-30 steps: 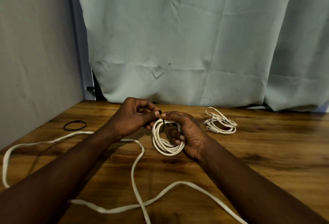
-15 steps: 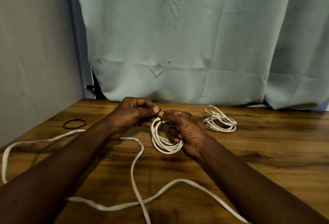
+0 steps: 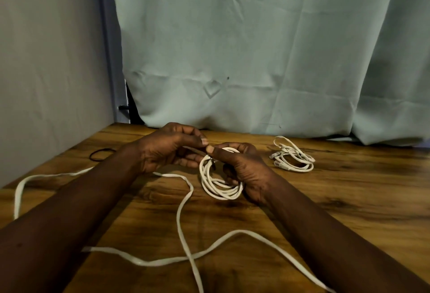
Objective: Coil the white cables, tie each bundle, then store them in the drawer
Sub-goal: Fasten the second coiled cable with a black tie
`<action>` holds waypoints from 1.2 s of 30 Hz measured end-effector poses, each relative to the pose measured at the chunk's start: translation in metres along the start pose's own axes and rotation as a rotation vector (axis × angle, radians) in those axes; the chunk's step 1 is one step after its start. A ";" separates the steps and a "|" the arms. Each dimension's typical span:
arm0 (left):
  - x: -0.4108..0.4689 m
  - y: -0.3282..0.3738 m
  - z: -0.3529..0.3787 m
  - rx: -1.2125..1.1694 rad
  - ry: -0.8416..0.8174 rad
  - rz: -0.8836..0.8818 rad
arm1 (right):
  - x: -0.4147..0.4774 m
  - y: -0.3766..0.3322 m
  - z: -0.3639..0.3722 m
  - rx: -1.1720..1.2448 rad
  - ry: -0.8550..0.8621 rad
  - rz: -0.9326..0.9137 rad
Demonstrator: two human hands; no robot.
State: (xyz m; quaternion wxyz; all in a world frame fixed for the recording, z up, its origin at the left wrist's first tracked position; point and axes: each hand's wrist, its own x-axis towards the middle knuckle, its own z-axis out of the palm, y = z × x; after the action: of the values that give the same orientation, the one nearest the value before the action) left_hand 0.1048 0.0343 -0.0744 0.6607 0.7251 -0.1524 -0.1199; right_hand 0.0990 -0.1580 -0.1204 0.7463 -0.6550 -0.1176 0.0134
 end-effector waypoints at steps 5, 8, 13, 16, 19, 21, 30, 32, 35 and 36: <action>0.006 0.000 0.005 -0.009 0.172 0.133 | 0.001 0.001 0.000 0.026 0.018 -0.003; 0.008 0.001 0.005 -0.006 0.249 0.192 | 0.000 0.001 0.001 0.068 -0.002 0.003; 0.012 -0.005 0.015 -0.010 0.356 0.254 | -0.002 -0.001 0.005 0.175 -0.001 0.027; 0.013 -0.006 0.019 -0.038 0.390 0.282 | -0.001 -0.001 0.003 0.257 0.023 0.038; 0.015 -0.007 0.021 -0.017 0.453 0.282 | -0.002 -0.003 0.004 0.279 0.014 0.043; 0.017 -0.009 0.022 0.023 0.518 0.274 | -0.004 -0.003 0.006 0.264 -0.016 0.059; 0.032 -0.024 0.018 0.172 0.696 0.266 | -0.008 -0.003 0.018 0.227 -0.110 0.069; 0.034 -0.026 0.016 0.295 0.710 0.345 | -0.010 -0.004 0.018 0.199 -0.097 0.068; 0.030 -0.023 0.012 0.355 0.693 0.411 | -0.009 -0.004 0.018 0.169 -0.076 0.072; 0.029 -0.021 0.011 0.330 0.672 0.419 | -0.008 -0.004 0.018 0.156 -0.073 0.075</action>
State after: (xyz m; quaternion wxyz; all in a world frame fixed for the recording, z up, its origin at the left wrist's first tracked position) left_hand 0.1288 0.0150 -0.0960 0.5590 0.7733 -0.0898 0.2855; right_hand 0.0871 -0.1424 -0.1152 0.7893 -0.5978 -0.1190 0.0742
